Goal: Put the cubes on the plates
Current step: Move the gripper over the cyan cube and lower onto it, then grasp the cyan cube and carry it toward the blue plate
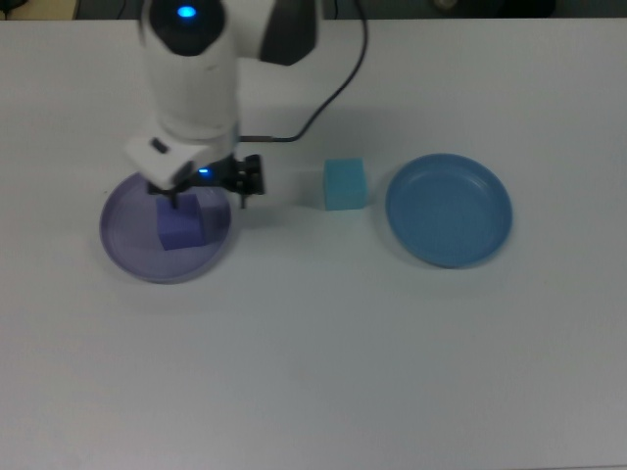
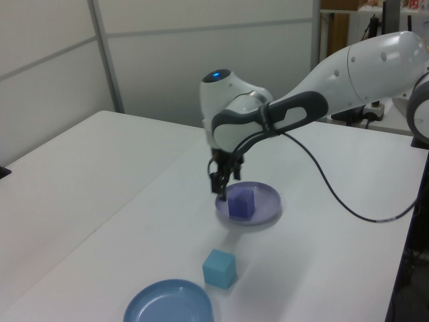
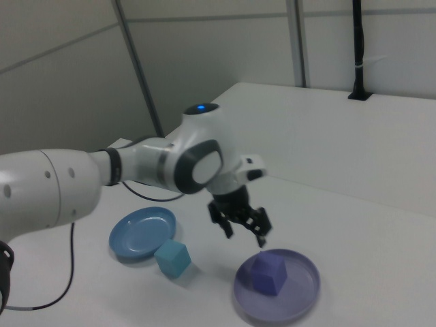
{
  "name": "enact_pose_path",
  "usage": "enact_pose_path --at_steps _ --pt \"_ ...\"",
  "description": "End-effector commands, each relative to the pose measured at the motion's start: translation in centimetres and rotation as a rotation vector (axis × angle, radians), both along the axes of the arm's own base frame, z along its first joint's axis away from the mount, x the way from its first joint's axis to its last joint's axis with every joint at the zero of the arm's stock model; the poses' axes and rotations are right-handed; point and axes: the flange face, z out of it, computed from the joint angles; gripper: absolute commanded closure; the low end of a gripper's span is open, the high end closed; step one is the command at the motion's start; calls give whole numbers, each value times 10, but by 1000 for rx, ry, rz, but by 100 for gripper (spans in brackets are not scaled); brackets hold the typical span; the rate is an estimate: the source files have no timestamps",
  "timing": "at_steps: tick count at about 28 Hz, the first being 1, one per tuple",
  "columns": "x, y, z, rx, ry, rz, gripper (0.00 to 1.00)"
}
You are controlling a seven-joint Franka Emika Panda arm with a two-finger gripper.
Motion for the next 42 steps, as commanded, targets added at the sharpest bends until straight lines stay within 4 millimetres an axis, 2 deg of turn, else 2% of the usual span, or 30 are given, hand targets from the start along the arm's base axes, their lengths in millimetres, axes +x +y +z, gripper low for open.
enact_pose_path --at_steps 1,5,6,11,17,20,27,35,38,41,42 --pt "-28 64 -8 3 32 -3 0" --pt "-47 94 -9 8 43 17 0" --pt "-56 109 -9 22 50 20 0" --pt "-75 126 -3 56 54 16 0" --pt "-85 156 10 126 44 23 0" --pt "-93 164 2 121 61 35 0" --pt "-101 171 -25 126 39 51 0" --pt "-97 171 -39 118 40 54 0" --pt "-92 170 -57 116 49 54 0" --pt "-89 171 -66 111 40 59 0" --pt "-88 171 -71 105 41 64 6"
